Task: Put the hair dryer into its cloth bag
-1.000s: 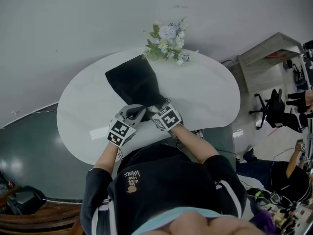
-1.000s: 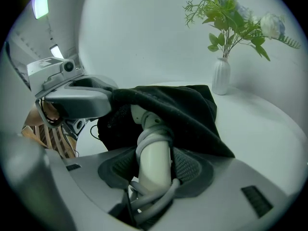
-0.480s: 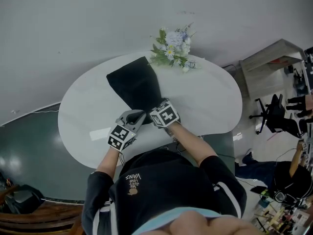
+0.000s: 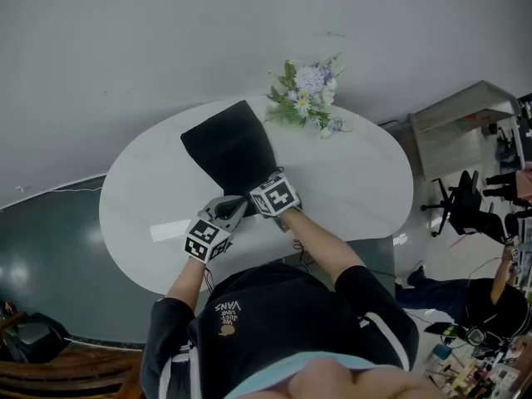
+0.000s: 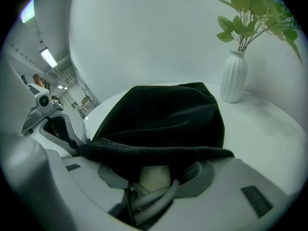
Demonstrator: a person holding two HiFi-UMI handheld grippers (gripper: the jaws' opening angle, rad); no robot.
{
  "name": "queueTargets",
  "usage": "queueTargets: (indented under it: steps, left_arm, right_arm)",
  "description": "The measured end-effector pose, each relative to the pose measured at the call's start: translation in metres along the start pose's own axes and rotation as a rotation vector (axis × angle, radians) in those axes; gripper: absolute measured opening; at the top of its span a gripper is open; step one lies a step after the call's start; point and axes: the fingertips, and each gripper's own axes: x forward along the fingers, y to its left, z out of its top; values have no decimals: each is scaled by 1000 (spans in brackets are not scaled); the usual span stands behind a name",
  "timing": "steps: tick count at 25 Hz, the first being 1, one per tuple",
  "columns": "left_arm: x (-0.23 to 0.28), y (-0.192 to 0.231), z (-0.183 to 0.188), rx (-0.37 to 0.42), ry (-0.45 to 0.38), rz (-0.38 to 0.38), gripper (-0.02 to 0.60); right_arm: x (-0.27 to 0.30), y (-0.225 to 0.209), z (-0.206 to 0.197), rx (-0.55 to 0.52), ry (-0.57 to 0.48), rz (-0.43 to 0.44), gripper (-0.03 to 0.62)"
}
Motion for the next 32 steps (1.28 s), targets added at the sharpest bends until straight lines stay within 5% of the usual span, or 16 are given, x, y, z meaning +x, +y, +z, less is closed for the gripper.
queueTargets:
  steps: [13, 32]
  left_arm:
    - [0, 17, -9, -74, 21, -24, 34]
    - [9, -18, -3, -66, -8, 6, 35]
  right_arm:
    - [24, -8, 11, -107, -24, -140, 221]
    - [-28, -13, -3, 22, -247, -98, 222]
